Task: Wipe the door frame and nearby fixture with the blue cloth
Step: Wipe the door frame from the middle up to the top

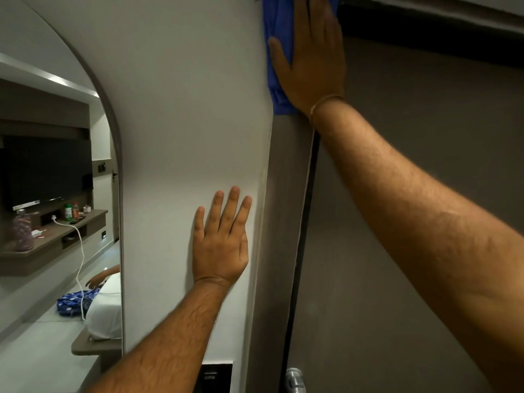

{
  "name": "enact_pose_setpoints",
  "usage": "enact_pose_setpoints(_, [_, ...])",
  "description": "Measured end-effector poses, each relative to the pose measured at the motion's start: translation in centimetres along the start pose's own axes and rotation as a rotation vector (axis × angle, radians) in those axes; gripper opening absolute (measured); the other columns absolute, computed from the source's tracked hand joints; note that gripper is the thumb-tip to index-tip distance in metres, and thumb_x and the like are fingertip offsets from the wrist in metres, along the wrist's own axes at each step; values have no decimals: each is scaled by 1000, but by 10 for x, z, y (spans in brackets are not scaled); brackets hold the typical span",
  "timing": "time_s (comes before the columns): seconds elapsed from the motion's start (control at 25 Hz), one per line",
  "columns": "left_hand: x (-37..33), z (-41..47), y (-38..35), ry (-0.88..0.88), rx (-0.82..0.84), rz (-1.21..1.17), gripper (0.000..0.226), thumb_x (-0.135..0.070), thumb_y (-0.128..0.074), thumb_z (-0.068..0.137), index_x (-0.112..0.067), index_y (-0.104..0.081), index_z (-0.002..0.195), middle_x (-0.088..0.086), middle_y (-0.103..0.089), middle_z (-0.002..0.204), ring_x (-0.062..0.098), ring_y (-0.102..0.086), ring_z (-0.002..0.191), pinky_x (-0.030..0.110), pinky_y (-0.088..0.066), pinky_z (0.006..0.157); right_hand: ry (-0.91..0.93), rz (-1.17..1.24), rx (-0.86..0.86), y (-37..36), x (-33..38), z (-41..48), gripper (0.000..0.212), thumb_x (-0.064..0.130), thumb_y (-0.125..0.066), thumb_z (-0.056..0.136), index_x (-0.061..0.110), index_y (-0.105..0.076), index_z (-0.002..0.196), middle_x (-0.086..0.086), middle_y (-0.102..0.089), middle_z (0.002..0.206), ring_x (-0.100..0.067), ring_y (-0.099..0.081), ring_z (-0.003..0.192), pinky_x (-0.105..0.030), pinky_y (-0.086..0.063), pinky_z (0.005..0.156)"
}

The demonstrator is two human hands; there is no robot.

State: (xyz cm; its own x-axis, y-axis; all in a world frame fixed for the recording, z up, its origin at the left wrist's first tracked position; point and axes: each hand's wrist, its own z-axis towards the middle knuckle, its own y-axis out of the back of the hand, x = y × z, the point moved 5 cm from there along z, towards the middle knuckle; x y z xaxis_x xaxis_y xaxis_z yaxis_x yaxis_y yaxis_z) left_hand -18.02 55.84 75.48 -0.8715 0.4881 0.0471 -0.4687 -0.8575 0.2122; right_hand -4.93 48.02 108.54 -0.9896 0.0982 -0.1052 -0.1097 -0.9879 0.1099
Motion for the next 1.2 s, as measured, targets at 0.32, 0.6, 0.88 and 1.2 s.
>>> enact_pose_setpoints(0.32, [1,0,0,1,-1,-15,67,-36,-23,110,-26,-9,175,4,-2,184,31,-5,169,56,-6,135,-22,26,42,-9,9,-10,83,68,-31,102,14,-25,164,-8,-26,170,-26,-22,160,-33,-7,131])
enact_pose_setpoints(0.6, [-2,1,8,29,-29,-19,77,-24,-45,105,-26,-13,175,3,-13,183,28,-9,169,52,-3,136,160,66,63,-18,28,-150,77,50,-43,102,8,-25,165,-17,-19,172,-31,-18,161,-48,-16,132])
enact_pose_setpoints(0.88, [-3,1,2,27,17,71,70,-50,-31,113,-24,-10,174,4,-5,183,32,-20,166,54,-7,134,181,201,205,-44,45,-359,78,35,-53,100,14,-18,167,-8,-7,175,-23,-6,164,-43,-4,133])
enact_pose_setpoints(1.2, [-2,-2,-1,15,-17,44,78,-27,-42,108,-30,3,172,7,-21,180,34,-19,166,57,-13,133,471,237,387,-54,40,-571,78,16,-64,99,17,-23,166,-4,-19,174,-20,-19,162,-40,-10,133])
